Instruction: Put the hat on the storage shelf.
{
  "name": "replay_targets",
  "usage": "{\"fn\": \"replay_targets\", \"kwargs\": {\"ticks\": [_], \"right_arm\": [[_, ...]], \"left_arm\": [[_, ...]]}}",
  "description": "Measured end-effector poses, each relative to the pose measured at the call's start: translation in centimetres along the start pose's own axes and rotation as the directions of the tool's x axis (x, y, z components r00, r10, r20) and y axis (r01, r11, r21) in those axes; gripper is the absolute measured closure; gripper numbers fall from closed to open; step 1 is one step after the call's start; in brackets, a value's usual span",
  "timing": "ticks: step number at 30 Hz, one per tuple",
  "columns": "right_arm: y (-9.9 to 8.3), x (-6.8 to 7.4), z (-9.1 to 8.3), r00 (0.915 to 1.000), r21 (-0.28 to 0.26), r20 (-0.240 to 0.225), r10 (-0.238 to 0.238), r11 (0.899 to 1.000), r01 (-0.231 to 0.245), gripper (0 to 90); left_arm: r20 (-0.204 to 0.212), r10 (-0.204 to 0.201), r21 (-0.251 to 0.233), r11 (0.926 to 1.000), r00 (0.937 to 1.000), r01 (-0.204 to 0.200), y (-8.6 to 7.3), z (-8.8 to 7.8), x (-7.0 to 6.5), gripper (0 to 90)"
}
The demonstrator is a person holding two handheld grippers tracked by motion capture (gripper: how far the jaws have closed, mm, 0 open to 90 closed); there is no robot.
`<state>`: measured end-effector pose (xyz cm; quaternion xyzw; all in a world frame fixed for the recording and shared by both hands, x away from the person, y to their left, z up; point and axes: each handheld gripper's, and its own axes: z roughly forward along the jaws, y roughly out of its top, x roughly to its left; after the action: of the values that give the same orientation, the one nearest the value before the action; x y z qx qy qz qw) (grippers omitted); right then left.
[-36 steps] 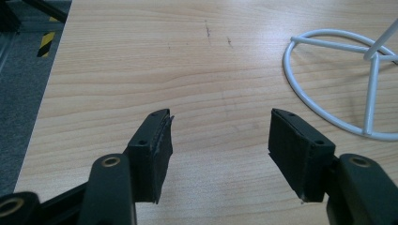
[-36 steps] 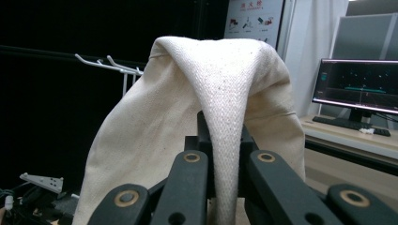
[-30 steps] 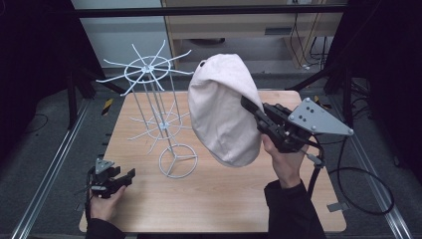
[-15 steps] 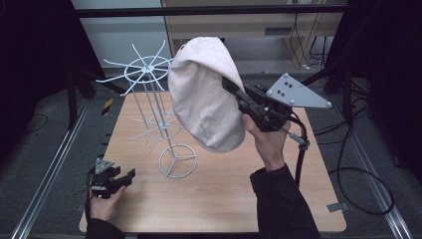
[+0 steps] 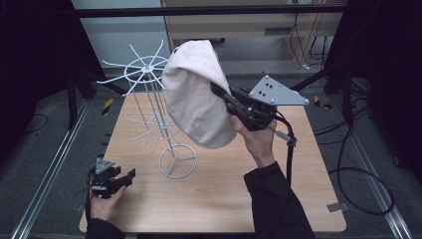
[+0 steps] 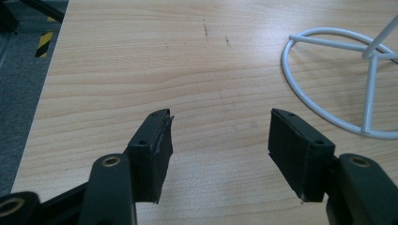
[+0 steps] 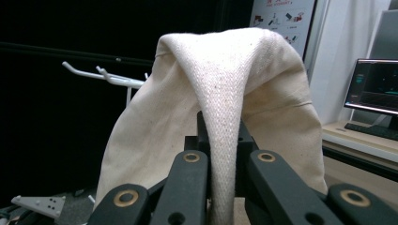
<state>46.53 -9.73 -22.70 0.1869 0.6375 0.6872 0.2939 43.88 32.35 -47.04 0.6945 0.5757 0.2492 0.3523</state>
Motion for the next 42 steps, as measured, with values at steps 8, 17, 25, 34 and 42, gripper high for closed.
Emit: {"fn": "replay_targets", "kwargs": {"ticks": [8, 17, 25, 34, 42], "right_arm": [[-1.3, 0.1, 0.0, 0.9998, 0.019, -0.018, 0.012, 1.000, -0.012, 87.7], [-3.0, -0.3, 0.5, 0.9990, 0.096, -0.019, 0.041, 0.995, -0.039, 86.9], [-4.4, -0.1, 1.8, 0.9990, 0.173, -0.011, 0.042, 0.984, -0.040, 85.9], [-5.6, -0.2, 2.1, 0.9982, 0.200, 0.012, 0.058, 0.978, -0.059, 83.9], [-5.8, 0.0, 2.3, 0.9985, 0.221, 0.017, 0.052, 0.974, -0.054, 75.0]], "left_arm": [[-0.002, 0.000, -0.001, 1.0000, 1.0000, 0.000, 0.0, 0.0, 0.0, 39.9], [-0.002, 0.002, 0.000, 1.0000, 1.0000, -0.002, 0.0, 0.0, 0.0, 39.9], [-0.002, 0.004, 0.001, 1.0000, 1.0000, -0.004, 0.0, 0.0, 0.0, 39.9], [-0.001, 0.007, 0.003, 1.0000, 1.0000, -0.007, 0.0, 0.1, -0.1, 39.9], [-0.001, 0.007, 0.003, 1.0000, 1.0000, -0.007, 0.0, 0.1, -0.1, 39.8]]}}
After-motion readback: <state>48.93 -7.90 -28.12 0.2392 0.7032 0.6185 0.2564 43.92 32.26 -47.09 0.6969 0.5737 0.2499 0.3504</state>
